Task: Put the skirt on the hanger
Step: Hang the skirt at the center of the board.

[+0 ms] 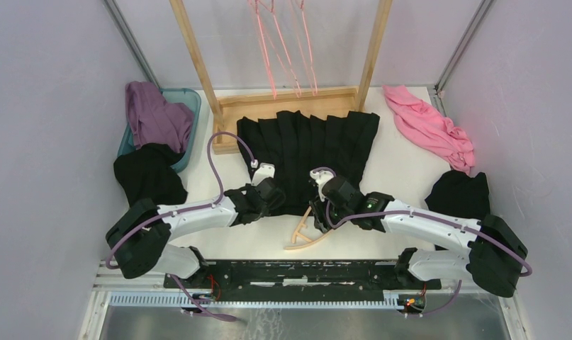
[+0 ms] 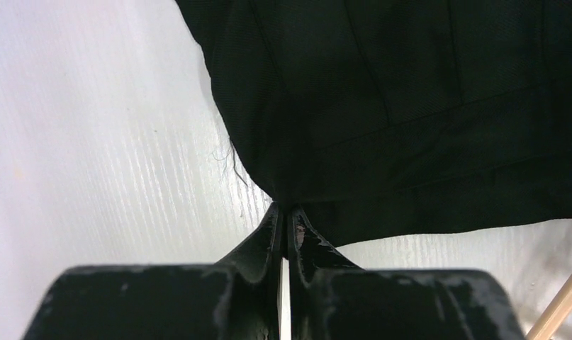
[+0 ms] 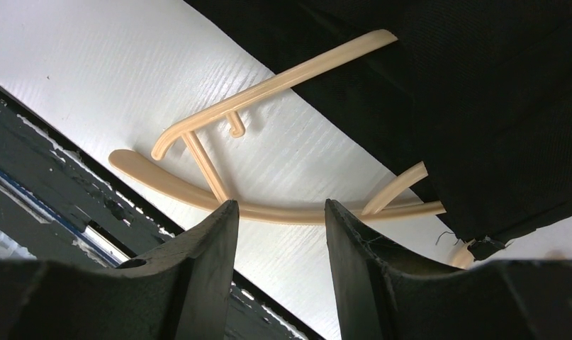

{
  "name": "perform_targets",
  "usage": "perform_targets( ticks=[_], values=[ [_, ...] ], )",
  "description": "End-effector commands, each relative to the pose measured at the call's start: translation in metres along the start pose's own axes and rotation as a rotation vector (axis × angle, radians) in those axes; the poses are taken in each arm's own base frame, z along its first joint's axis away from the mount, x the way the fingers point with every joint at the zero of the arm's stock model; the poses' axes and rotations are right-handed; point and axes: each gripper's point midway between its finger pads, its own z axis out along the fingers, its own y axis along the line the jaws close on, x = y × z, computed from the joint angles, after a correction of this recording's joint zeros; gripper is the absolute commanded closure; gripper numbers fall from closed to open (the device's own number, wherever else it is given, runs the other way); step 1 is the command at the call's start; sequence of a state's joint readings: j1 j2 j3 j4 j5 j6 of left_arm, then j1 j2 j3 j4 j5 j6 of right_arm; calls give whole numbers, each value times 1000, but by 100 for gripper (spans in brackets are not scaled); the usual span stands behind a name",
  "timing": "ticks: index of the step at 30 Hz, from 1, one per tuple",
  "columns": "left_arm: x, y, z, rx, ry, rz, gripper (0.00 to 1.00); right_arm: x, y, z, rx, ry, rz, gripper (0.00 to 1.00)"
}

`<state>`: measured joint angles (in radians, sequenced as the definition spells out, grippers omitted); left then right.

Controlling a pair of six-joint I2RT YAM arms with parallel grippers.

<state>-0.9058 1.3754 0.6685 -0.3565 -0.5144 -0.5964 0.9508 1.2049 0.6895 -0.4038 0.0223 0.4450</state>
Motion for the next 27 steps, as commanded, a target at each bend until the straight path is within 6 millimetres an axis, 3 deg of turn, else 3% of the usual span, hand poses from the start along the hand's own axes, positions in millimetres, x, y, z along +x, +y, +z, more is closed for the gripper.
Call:
perform_targets(
  ticks=[1,10,16,20,27],
  values=[
    [-25,-16,-2,33,-68,-17,96,1,8,-3,-54,2,-2,47],
    [-26,-25,-8,82,-66,-23,97,24,30,0,-137,85,-138,52],
    [-25,-28,-10,101,-60,-20,97,39,46,5,-122,128,-288,46],
    [-23,-27,-12,111,-58,-19,97,41,50,14,-95,141,-344,37],
    [-24,-25,-17,122,-67,-25,97,35,43,27,-22,136,-363,36]
  ],
)
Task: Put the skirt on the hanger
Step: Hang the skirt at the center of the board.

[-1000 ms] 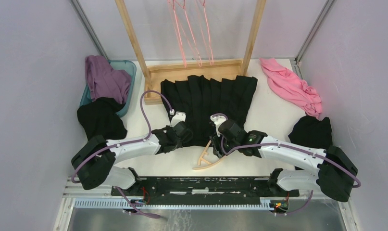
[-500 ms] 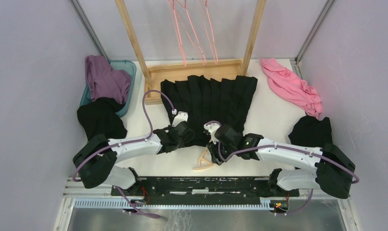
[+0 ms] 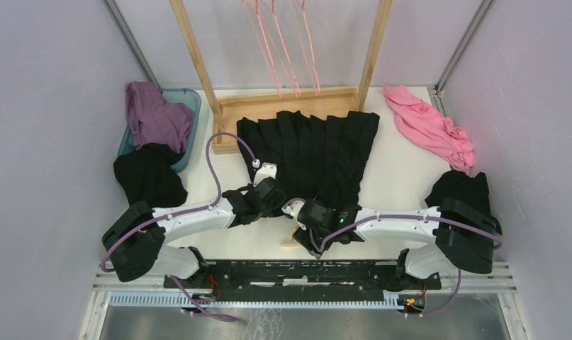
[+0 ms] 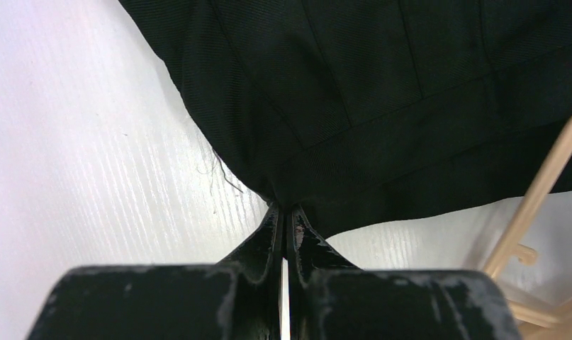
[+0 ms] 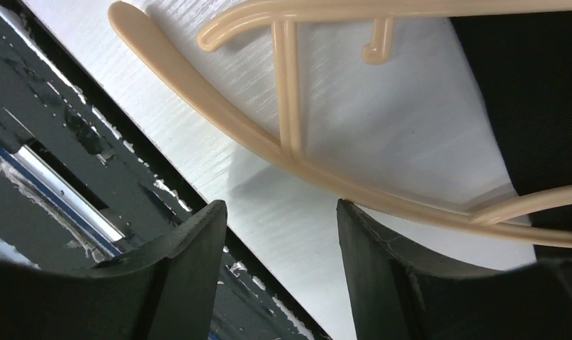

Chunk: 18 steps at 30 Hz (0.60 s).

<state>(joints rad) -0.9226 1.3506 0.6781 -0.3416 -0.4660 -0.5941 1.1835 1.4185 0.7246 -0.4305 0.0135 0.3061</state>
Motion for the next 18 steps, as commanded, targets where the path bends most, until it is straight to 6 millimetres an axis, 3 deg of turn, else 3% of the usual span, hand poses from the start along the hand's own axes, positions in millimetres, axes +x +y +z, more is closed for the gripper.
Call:
perform_targets(
  ticks=[1,9,18],
  values=[
    [-18,-10,-8,47,-58,-14,97,-33,-5,-8,54,-104,-21,36],
    [-16,-10,-6,43,-52,-5,97,-57,6,-30,19,-213,-80,37],
    [-18,-7,-9,41,-57,-1,97,-48,7,1,17,-112,-117,38]
  ],
)
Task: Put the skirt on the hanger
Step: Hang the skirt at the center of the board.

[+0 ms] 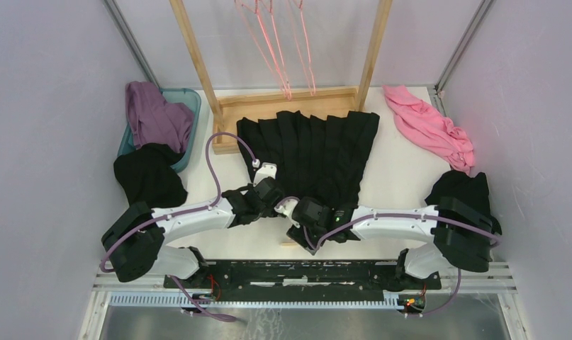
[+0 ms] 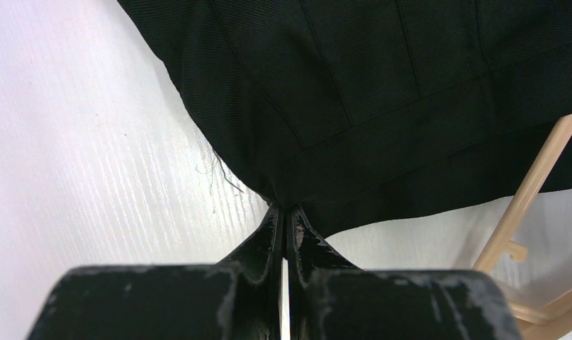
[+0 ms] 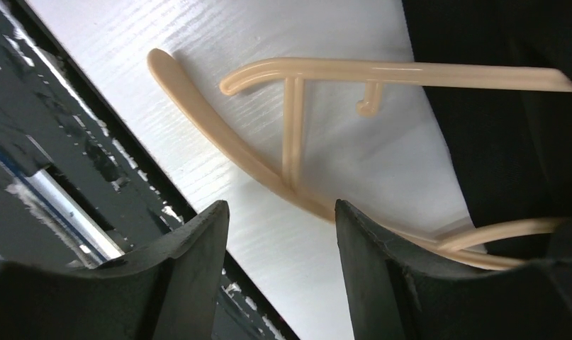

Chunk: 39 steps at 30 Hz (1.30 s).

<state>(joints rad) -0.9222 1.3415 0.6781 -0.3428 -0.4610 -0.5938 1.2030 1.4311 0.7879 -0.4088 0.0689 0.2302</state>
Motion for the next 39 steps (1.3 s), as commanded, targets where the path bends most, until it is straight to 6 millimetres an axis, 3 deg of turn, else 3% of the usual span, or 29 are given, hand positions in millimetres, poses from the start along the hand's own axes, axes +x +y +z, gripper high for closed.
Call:
perform_targets(
  ticks=[1,10,21,25,39],
  values=[
    [-17,-6,-8,31,-55,2,97,-16,4,10,-7,-25,-29,38],
    [-16,-5,-9,36,-55,2,97,-14,-4,23,46,-7,-34,42],
    [-7,-3,-15,64,-49,-21,97,-23,-7,33,43,-14,7,86],
    [-1,0,-17,69,-47,-34,97,-30,-10,33,34,-33,32,94],
    [15,-6,-11,75,-27,-35,97,-65,-28,20,32,-136,126,99]
  ],
)
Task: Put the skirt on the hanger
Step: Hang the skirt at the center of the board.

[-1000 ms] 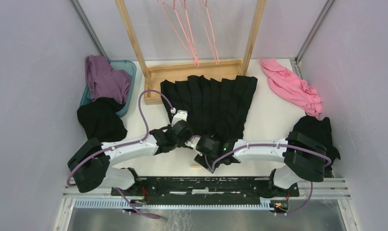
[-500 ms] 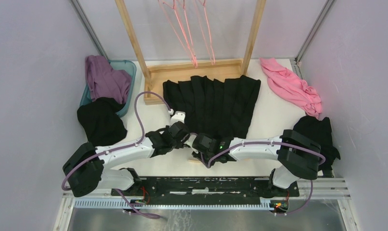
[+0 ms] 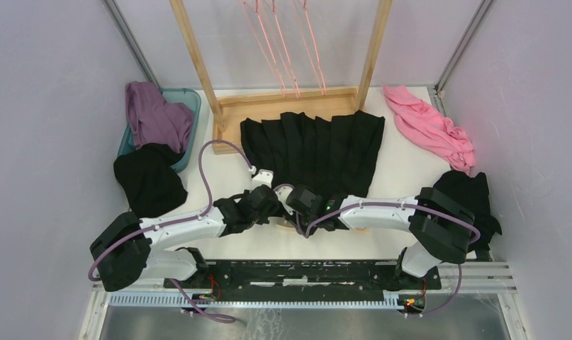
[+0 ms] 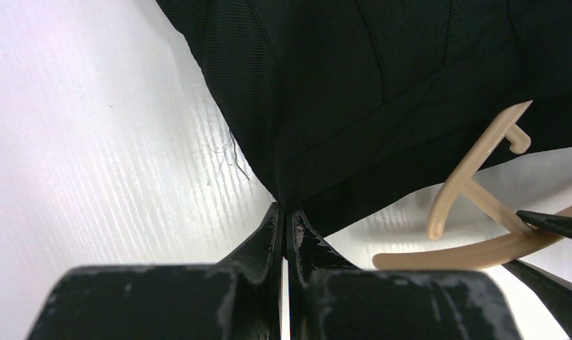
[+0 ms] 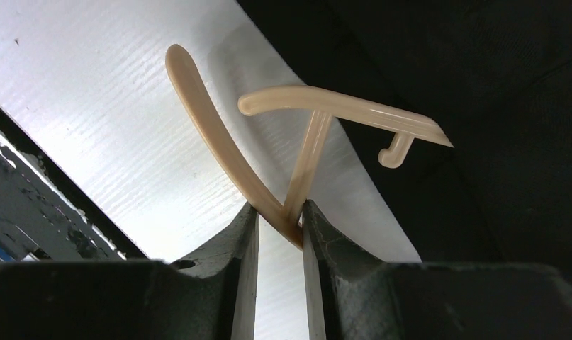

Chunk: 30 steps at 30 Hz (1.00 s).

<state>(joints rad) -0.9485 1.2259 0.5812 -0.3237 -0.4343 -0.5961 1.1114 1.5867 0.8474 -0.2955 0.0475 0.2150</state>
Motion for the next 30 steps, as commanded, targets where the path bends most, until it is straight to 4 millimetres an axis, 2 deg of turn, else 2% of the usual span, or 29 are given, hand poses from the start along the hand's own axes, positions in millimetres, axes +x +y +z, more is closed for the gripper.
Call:
perform_targets(
  ticks=[1,9,21,30],
  values=[
    [-1,-10,3,18,-16,-34,97,-44,-4,-13,6,-126,67,99],
    [-1,-18,2,25,-23,-26,97,-56,-17,-12,39,-147,111,99],
    [-5,-28,-6,72,-30,-40,97,-60,-36,-4,82,-163,193,99],
    [-16,-32,-12,91,-61,-58,97,-56,-33,8,62,-138,208,99]
  ],
)
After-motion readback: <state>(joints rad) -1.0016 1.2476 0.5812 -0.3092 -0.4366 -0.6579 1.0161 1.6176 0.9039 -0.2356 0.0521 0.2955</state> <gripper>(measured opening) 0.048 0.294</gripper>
